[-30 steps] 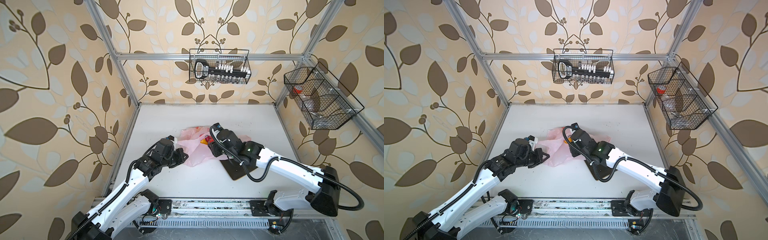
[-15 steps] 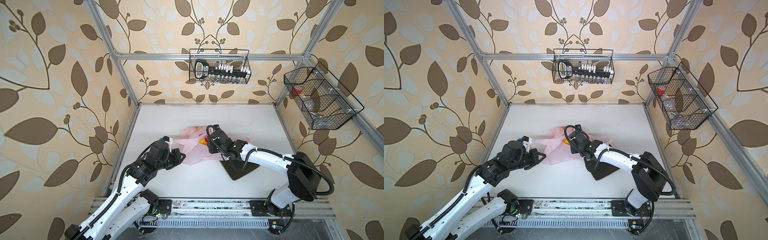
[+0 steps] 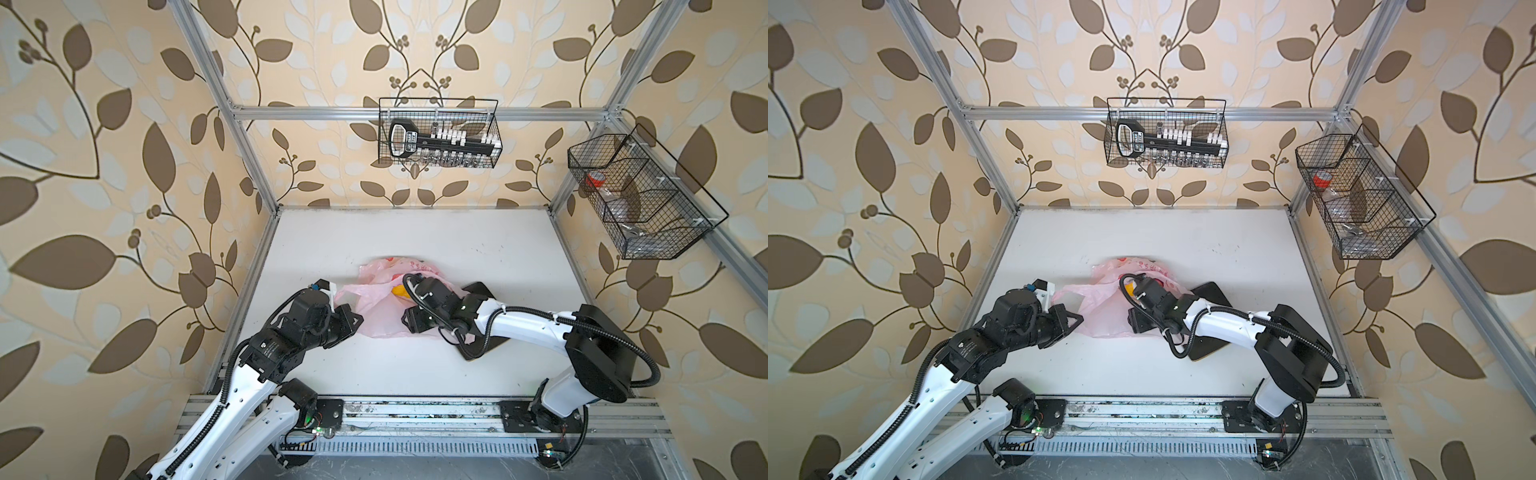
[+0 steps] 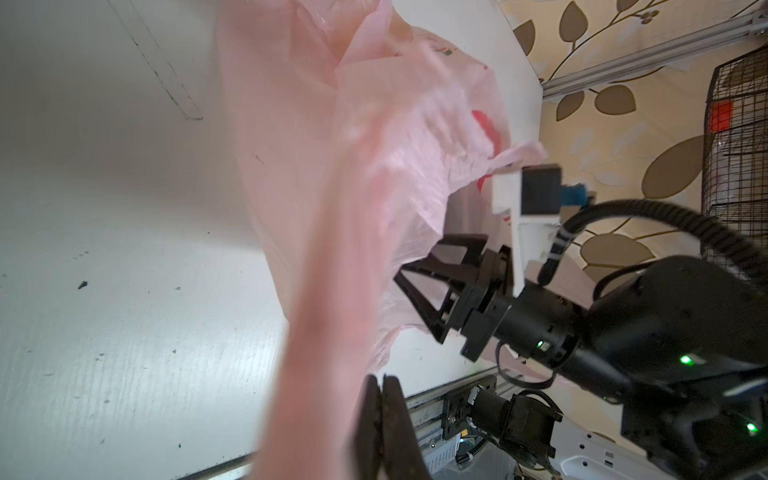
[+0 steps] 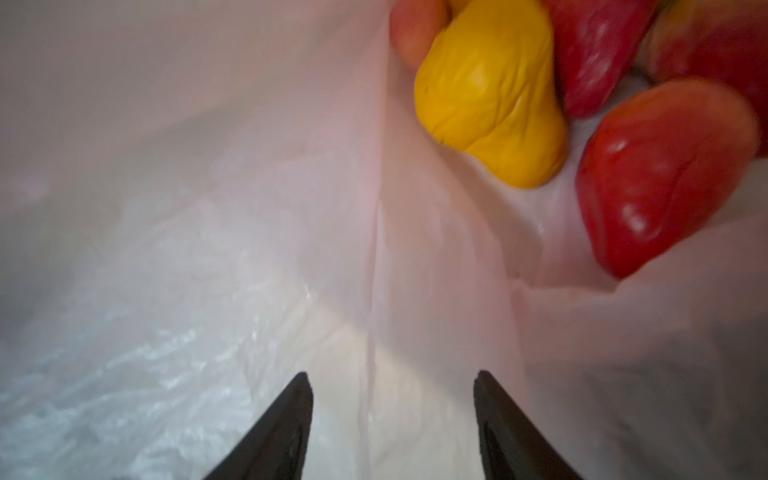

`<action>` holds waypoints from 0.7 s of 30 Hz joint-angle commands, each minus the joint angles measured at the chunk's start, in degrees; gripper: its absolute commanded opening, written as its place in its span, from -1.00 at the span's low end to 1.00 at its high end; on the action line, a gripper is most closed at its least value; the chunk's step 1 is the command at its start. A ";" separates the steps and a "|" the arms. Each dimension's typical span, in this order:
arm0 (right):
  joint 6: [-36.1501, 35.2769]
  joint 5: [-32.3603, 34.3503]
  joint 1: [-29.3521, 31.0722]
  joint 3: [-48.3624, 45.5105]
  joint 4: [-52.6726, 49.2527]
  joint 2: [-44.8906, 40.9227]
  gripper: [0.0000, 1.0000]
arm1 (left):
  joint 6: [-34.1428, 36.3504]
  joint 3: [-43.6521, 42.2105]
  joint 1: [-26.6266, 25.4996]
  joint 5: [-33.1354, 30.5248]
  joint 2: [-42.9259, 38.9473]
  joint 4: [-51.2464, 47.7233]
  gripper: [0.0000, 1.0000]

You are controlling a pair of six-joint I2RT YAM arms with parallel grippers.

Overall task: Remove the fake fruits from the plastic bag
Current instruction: 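Reach the right gripper into the bag opening toward the fruits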

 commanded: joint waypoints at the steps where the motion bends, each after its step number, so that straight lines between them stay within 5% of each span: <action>1: 1.83 2.02 -2.30 3.54 2.94 0.01 0.26 | 1.53 1.81 -0.69 2.72 -0.90 -1.79 -1.00; 10: 10.20 7.85 -2.53 8.22 9.29 10.24 0.25 | 1.56 0.40 -0.69 5.66 -1.34 0.63 -1.00; 21: 9.55 13.48 -1.94 17.97 9.15 24.21 0.47 | 0.63 -0.87 -0.67 5.91 -1.98 1.79 -1.00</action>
